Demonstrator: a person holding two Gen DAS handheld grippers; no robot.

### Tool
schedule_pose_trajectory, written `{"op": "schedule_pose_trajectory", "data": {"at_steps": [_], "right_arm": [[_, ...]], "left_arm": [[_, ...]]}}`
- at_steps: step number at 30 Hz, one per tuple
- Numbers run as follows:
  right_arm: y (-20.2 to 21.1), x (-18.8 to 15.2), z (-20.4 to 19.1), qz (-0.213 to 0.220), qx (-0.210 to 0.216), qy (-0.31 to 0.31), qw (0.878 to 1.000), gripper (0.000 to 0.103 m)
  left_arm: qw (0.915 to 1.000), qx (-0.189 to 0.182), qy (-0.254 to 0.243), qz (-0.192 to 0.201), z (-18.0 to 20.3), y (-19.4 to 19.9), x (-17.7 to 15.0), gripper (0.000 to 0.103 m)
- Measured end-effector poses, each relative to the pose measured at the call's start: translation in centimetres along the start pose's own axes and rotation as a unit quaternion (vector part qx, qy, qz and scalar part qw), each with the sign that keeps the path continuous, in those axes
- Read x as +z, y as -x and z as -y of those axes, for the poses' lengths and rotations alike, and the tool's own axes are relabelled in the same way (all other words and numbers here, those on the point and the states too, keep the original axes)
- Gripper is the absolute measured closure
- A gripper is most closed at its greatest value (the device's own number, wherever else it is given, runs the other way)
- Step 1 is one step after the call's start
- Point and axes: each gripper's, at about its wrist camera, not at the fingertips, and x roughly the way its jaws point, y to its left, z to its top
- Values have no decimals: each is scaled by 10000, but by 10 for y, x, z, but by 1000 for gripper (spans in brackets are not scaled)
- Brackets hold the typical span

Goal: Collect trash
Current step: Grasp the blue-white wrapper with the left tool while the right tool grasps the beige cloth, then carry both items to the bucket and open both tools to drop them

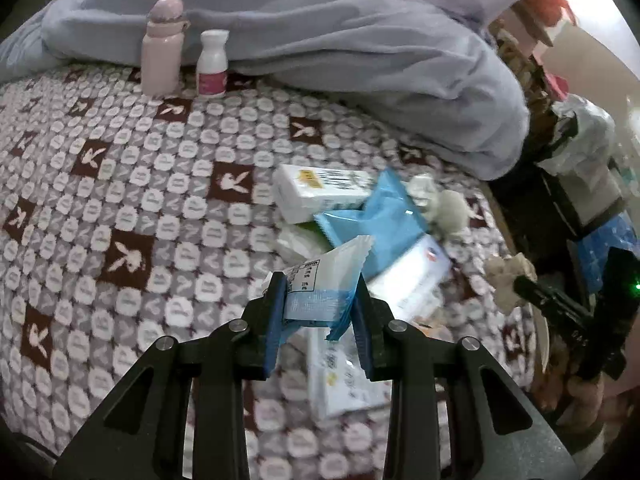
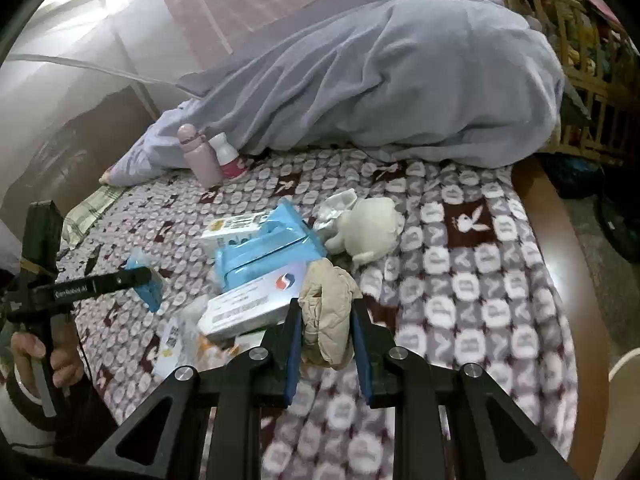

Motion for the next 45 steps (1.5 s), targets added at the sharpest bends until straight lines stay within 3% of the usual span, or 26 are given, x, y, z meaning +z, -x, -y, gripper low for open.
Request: {"op": "schedule_pose_trajectory", "data": {"at_steps": [6, 13, 23, 32, 45], "right_arm": [[24, -15, -2, 26, 37, 70, 10000, 81], [41, -30, 4, 67, -38, 171, 9998, 81], [76, -42, 38, 232, -337, -27, 9992, 81], [126, -59, 86, 403, -913, -273, 9946, 81], [176, -101, 164, 448, -1556, -1013, 9816, 81]], "left_arm": [[9992, -194, -320, 101, 40, 23, -13, 74], [9979, -170, -604, 129, 78, 32, -31, 74], [9937, -380, -1048, 65, 134, 29, -40, 74], [9842, -678, -1637, -72, 212, -3, -51, 74], [9623, -1107, -2468, -279, 327, -44, -76, 74]]}}
